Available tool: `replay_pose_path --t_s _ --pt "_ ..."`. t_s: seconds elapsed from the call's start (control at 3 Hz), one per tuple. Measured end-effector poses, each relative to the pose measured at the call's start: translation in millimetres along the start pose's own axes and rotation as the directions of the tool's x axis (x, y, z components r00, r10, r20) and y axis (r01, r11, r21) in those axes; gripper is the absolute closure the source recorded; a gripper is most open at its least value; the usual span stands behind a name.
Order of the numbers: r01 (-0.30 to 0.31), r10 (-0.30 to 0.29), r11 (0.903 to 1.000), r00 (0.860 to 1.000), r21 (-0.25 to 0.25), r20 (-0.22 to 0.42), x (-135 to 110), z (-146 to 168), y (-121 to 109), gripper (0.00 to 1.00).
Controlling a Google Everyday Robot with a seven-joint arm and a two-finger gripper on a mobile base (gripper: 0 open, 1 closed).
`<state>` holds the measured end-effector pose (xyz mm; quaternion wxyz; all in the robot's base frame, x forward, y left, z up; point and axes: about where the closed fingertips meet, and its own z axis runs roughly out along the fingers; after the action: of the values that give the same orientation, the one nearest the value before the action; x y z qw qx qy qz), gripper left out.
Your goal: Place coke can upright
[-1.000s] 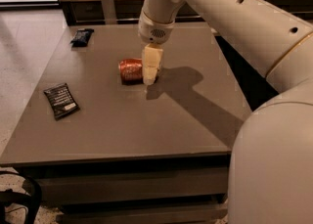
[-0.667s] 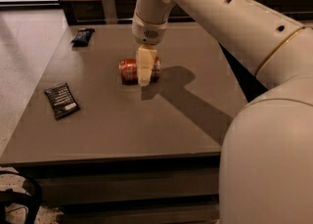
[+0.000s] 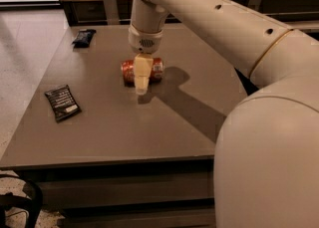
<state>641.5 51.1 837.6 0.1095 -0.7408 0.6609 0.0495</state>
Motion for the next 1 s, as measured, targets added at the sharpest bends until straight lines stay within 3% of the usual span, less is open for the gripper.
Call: replay_pose_path --t_s 0.33,1.0 --pt "-0.004 0.004 1.0 1.0 -0.003 -0.002 -0.8 3.3 0.1 0.15" --pt "-0.002 0.002 1.0 1.0 -0.003 0.001 -2.4 8.0 -1.3 0.61"
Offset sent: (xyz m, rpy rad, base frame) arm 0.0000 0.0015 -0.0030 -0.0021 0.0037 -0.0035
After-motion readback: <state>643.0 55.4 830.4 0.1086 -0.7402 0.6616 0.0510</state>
